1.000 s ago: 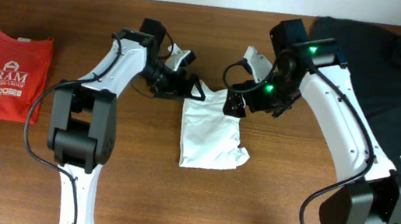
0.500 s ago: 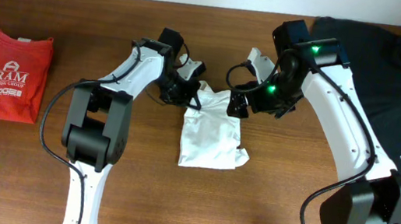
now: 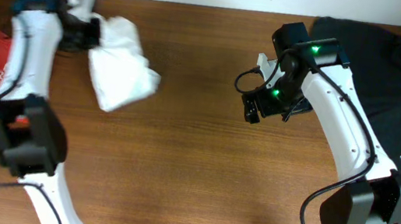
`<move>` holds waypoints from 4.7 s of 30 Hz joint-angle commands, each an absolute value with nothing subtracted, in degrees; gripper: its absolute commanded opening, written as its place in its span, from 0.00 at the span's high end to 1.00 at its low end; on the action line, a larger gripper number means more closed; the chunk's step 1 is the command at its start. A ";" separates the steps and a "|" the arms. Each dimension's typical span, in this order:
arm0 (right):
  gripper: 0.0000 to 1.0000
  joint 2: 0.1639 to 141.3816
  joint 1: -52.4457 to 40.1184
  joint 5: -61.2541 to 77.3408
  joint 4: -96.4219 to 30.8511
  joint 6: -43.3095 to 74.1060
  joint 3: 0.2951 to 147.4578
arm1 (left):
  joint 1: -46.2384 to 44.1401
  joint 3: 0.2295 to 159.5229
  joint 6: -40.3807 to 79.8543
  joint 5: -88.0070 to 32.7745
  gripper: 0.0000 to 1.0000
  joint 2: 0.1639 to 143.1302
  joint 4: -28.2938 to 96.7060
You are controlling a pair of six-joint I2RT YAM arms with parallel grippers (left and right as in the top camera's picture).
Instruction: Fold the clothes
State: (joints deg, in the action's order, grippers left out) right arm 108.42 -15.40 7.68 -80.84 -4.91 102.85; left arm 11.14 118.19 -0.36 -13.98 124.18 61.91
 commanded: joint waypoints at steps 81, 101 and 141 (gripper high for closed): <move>0.01 109.10 4.27 16.58 -87.68 2.02 102.72 | -2.94 118.61 0.40 -8.03 0.01 120.22 86.72; 0.02 56.80 4.03 10.68 -59.27 -1.50 64.31 | -8.25 68.77 2.57 -6.28 0.01 65.71 51.88; 0.01 19.20 -0.78 9.98 -19.20 -3.01 27.86 | -8.84 47.92 2.52 -5.52 0.01 25.52 63.72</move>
